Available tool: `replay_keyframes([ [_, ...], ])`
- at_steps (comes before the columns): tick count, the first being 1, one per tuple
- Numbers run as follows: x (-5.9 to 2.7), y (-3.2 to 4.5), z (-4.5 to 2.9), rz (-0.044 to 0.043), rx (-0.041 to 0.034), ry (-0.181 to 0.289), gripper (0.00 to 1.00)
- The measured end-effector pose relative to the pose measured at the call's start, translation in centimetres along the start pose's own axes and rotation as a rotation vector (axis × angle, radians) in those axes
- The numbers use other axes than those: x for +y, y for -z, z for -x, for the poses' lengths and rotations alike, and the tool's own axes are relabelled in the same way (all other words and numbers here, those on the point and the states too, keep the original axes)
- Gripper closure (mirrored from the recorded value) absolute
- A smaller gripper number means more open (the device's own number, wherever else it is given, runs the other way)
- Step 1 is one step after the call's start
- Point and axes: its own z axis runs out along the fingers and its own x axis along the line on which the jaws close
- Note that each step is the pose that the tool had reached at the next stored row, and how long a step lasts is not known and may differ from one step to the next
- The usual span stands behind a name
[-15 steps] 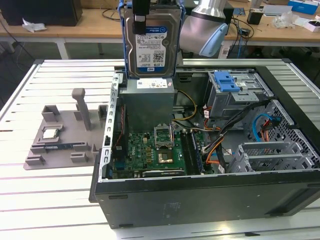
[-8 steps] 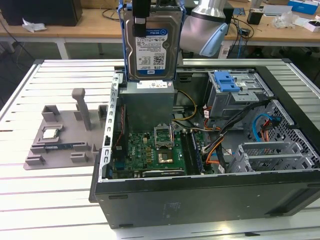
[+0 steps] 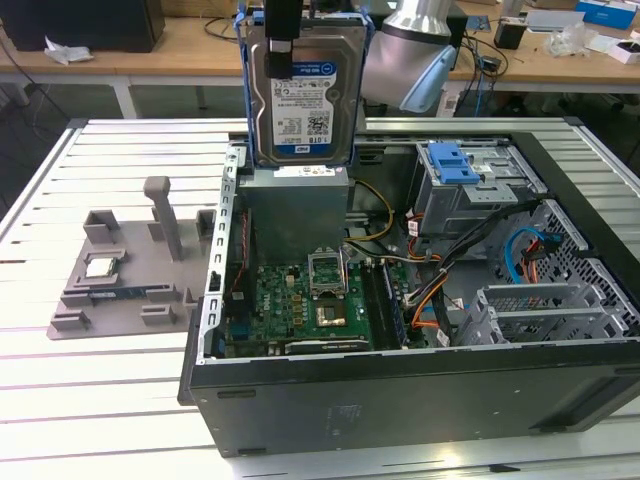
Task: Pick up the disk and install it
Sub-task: 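Pick up the disk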
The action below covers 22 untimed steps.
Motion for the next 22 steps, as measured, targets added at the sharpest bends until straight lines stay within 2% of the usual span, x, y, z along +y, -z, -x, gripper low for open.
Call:
replay_keyframes([
  [5,0.02,0.03,-0.72,0.0001,0.0000,0.000,0.63],
  [22,0.03,0.09,-2.27,0.0001,0.0001,0.000,0.63],
])
